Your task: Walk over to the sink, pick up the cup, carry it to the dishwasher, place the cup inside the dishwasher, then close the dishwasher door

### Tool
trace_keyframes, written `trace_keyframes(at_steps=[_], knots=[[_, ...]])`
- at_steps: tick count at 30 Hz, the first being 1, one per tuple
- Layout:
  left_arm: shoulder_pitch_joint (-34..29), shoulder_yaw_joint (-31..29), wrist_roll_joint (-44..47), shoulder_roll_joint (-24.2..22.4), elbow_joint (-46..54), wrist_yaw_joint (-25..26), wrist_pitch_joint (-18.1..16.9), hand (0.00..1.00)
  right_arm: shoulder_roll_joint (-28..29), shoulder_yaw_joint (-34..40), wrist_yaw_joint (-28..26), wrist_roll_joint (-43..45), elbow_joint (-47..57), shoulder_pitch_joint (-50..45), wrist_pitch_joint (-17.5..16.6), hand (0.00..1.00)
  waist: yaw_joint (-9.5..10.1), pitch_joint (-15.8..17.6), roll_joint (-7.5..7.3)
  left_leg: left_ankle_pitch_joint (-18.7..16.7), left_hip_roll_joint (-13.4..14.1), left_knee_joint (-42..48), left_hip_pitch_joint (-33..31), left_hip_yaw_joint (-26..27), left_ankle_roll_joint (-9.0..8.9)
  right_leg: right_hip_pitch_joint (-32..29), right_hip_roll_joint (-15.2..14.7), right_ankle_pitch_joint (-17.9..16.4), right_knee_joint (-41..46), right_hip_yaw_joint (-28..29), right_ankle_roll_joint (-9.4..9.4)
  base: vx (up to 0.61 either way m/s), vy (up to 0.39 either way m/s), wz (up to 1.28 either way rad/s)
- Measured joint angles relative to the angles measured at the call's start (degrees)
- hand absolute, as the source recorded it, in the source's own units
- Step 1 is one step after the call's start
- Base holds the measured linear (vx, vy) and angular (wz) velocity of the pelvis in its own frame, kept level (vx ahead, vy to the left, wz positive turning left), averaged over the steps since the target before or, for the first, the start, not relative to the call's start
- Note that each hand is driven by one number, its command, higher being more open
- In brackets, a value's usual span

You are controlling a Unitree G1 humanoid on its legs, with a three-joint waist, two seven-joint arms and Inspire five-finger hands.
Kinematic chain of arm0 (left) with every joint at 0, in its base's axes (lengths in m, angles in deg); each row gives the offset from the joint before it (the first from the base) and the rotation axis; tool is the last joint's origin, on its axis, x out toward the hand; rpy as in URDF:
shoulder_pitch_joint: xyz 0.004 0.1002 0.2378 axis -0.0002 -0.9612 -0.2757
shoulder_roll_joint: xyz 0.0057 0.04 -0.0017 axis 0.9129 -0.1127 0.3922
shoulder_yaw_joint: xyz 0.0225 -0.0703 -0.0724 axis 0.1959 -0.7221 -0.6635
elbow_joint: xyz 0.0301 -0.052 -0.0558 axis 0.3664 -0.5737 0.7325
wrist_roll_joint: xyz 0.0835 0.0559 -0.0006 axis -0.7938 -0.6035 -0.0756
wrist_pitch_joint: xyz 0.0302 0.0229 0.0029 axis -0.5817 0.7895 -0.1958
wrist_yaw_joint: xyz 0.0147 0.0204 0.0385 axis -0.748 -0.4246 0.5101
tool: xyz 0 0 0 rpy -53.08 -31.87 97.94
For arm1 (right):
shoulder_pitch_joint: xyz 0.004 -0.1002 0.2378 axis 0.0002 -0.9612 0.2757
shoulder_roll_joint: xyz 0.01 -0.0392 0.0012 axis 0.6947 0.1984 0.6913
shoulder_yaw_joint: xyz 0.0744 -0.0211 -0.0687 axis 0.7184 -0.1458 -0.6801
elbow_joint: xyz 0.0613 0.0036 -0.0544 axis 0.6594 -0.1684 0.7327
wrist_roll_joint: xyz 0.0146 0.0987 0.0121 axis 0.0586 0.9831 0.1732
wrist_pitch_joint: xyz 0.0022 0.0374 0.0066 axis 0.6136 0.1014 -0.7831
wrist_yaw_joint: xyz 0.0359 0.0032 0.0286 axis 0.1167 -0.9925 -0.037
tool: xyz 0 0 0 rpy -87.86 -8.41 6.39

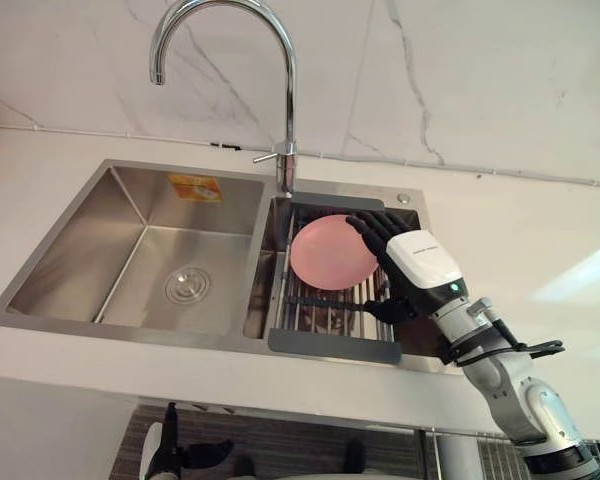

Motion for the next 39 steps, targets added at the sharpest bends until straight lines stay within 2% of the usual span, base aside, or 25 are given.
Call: trace_keyframes(at_steps=[7,10,18,20,22,25,27,31,35,39], knots=[[1.29,0.08,0.60,-0.10,-0.04,0.00,0.34,1.00,0.08,-4.54,3.54,-6.99,-6.45,4.55,2.95,1.00,0.25,0.26,0.26,0.03,0.04,0.04,-1.15,-0.90,0.02,-0.53,0.01,-0.01,0.00,-0.78,0.01,-0.01,-0.009,0.06],[2.17,0.27,0.60,-0.10,-0.05,0.01,0.36,1.00,0.09,-5.76,4.85,-9.60,-8.45,6.30,4.83,1.00,1.12,0.31,0.30,0.05,0.02,0.12,-1.64,-1.30,0.05,-0.71,0.08,-0.02,0.01,-1.23,0.01,0.00,-0.009,0.07],[4.03,0.38,0.64,-0.31,-0.04,-0.01,0.62,1.00,0.43,-10.05,4.98,-13.21,-13.54,12.51,8.75,1.00,2.56,0.70,0.38,0.06,0.02,0.17,-2.26,-2.01,0.06,-0.93,0.06,-0.04,0.01,-1.70,0.03,0.00,-0.005,0.05],[4.88,0.95,1.60,-0.30,1.57,-0.41,2.95,1.00,0.99,-11.12,4.46,-14.35,-13.64,12.95,9.88,1.00,2.90,0.75,0.46,0.06,0.03,0.17,-2.30,-2.08,0.06,-0.95,0.06,-0.06,0.01,-1.69,0.03,0.00,-0.003,0.02],[6.24,1.03,4.07,-0.32,5.71,-2.47,9.07,1.00,2.96,-11.31,2.49,-16.60,-13.33,13.17,9.85,1.00,2.90,0.80,0.54,0.06,0.01,0.23,-2.37,-2.10,0.06,-0.96,0.00,-0.07,0.01,-1.69,0.02,0.00,0.000,0.00],[7.72,1.01,6.07,0.54,7.11,-4.89,14.14,1.00,3.09,-11.32,1.23,-18.69,-13.27,13.51,9.77,1.00,2.84,0.91,0.72,0.06,-0.08,0.46,-2.49,-2.14,0.06,-0.93,-0.13,-0.07,0.01,-1.67,0.02,0.00,0.000,0.00],[8.74,0.96,6.75,0.76,7.11,-5.57,15.95,1.00,3.09,-11.62,1.25,-19.24,-13.53,13.73,9.79,1.00,2.80,0.99,0.84,0.06,-0.08,0.47,-2.49,-2.16,0.06,-0.90,-0.14,-0.07,0.01,-1.67,0.01,-0.02,-0.004,0.00],[9.48,0.89,8.32,1.15,7.10,-6.50,17.70,1.00,3.36,-12.21,2.05,-19.32,-15.40,15.49,9.62,1.00,2.42,1.13,1.18,0.21,0.01,0.28,-2.34,-2.18,-0.09,-0.77,-0.23,-0.06,0.02,-1.64,-0.01,-0.02,-0.004,0.00],[9.87,0.86,8.58,1.21,6.63,-6.52,17.86,1.00,4.21,-12.20,3.69,-19.32,-17.98,16.92,9.31,1.00,2.25,1.10,1.22,0.62,0.01,0.08,-1.85,-2.15,-0.05,-0.50,-0.19,-0.02,0.02,-1.67,-0.05,0.00,0.000,0.00],[10.57,0.89,8.58,1.67,4.92,-6.52,17.98,1.00,6.84,-11.95,7.73,-20.70,-22.11,17.39,9.21,1.00,1.38,1.05,1.26,1.16,-0.31,0.07,-1.27,-2.16,0.22,0.16,-0.19,0.12,0.00,-1.79,-0.19,-0.01,-0.003,0.00]])
